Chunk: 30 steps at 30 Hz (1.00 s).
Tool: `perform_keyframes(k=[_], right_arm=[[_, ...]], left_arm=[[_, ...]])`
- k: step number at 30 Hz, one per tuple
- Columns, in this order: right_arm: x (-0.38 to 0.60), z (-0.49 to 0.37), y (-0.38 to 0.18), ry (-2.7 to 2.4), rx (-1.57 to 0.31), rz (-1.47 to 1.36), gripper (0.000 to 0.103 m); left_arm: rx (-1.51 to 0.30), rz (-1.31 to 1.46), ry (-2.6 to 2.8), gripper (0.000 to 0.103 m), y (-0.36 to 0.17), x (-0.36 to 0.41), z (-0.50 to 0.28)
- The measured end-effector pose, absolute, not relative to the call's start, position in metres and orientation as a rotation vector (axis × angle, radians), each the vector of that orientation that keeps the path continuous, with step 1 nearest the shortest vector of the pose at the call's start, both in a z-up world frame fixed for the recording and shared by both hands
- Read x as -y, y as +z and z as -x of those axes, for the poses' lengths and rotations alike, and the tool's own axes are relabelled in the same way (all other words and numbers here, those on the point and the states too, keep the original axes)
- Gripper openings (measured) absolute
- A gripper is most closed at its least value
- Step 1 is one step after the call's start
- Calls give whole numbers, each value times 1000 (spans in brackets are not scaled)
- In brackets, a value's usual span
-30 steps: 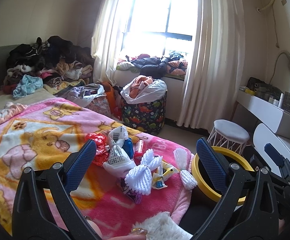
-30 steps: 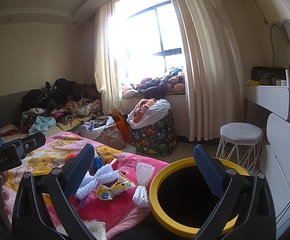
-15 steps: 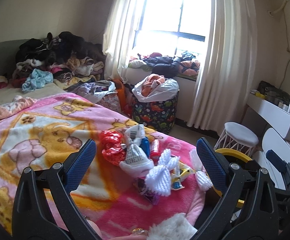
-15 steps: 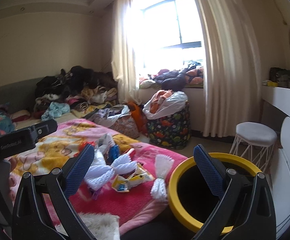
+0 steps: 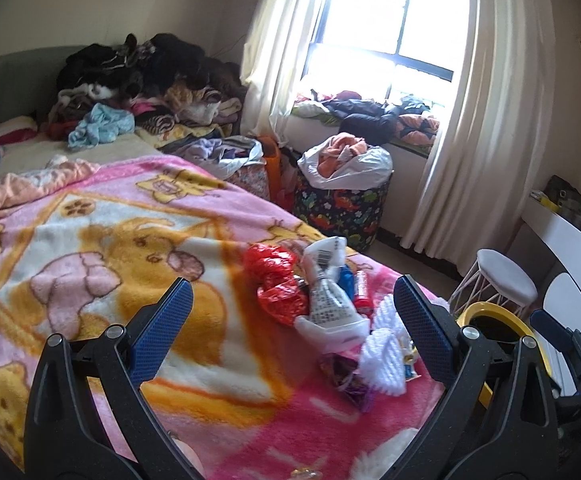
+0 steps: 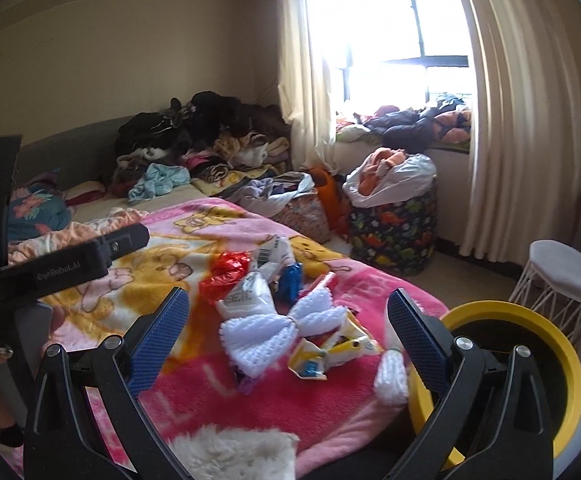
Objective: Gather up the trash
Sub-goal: 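Grasp the white printed bag with left tool while right tool grasps white mesh net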
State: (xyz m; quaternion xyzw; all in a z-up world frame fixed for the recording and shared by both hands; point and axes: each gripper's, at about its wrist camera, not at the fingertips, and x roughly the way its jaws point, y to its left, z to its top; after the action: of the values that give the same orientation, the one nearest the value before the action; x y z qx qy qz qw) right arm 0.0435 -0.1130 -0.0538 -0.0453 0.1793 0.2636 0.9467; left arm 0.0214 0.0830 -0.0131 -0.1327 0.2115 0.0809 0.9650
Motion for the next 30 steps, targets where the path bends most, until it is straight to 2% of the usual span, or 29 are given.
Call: perform_keyframes(k=[9,22,25,30], right_arm=[[129,-93,-46,446,-422,71,97],[167,-153,-59,341,-532,79,96],[166,-169,-68,337,-594,97,91],[161,-197,-87,331,-711,125,74]], left_arm=[[-458,293,97,92,-14,-90,-50],[-569,254,-13,92,-18,-47,-121],[-622,236,-19,92,-24,-41,-138],[-701,231,-48,91,-40,-39,-165]])
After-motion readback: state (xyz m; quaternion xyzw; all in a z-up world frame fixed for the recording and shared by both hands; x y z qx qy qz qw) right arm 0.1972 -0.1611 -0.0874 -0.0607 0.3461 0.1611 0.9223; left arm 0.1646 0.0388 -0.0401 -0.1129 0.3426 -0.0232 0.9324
